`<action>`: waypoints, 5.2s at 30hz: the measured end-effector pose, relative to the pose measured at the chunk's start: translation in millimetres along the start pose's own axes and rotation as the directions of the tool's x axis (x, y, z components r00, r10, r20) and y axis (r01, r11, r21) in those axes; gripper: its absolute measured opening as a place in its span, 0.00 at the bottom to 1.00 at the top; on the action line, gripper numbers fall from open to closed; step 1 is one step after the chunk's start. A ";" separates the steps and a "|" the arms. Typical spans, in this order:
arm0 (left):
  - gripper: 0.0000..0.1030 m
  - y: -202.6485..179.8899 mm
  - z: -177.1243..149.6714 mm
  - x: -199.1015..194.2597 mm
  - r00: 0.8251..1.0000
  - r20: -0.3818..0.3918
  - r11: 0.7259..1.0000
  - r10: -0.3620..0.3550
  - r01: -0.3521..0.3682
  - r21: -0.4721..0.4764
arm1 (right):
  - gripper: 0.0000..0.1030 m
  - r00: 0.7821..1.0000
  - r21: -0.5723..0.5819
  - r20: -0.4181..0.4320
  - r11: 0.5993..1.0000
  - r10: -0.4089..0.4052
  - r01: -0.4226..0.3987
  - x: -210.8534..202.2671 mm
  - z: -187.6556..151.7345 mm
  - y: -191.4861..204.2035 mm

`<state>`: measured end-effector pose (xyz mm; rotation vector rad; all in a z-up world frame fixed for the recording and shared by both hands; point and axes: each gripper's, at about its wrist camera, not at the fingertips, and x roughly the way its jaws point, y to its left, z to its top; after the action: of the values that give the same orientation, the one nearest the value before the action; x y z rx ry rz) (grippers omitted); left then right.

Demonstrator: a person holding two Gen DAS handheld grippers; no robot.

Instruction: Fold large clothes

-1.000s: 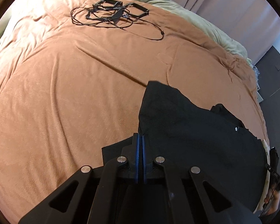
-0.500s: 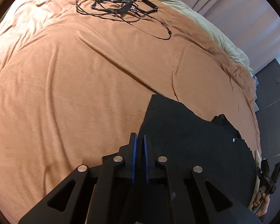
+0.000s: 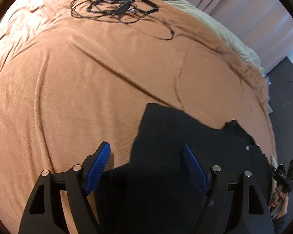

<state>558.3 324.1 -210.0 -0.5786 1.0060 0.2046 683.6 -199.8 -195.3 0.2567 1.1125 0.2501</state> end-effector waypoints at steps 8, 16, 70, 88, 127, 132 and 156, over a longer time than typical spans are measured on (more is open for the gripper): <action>0.09 -4.7 -7.6 -7.6 0.997 0.062 0.998 -0.040 0.036 0.053 | 0.05 0.999 -0.026 0.035 1.000 -0.009 0.010 -6.8 6.9 9.1; 0.07 4.1 5.1 -43.5 0.986 0.159 0.999 -0.048 0.044 0.024 | 0.04 0.987 -0.120 0.158 0.993 -0.002 0.021 -53.6 22.9 49.9; 0.78 -43.1 -150.2 -158.9 0.968 0.246 0.977 -0.046 -0.007 0.211 | 0.63 0.973 -0.294 0.200 0.940 -0.115 0.171 -153.7 -140.9 82.5; 0.75 -56.1 -215.7 -84.6 0.988 -0.056 0.906 0.144 -0.108 0.410 | 0.63 0.987 -0.398 -0.008 0.906 -0.161 0.145 -112.2 -218.5 79.1; 0.76 8.9 -120.8 -89.0 0.988 0.028 0.984 0.152 -0.154 0.094 | 0.63 0.983 -0.204 -0.023 0.963 -0.184 0.176 -60.8 -110.1 82.2; 0.76 35.3 -136.9 -101.6 0.994 0.017 0.993 0.112 -0.112 0.025 | 0.62 0.992 -0.215 -0.040 0.971 -0.116 0.105 -72.8 -138.5 103.5; 0.69 65.1 -200.5 -84.2 0.980 -0.031 0.959 -0.195 0.185 -0.213 | 0.39 0.975 -0.257 -0.175 0.950 0.136 -0.179 -82.5 -235.7 195.1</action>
<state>338.7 277.3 -243.2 -0.8726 0.9787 0.1257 422.1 -24.2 -160.5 0.0815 1.1975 0.5696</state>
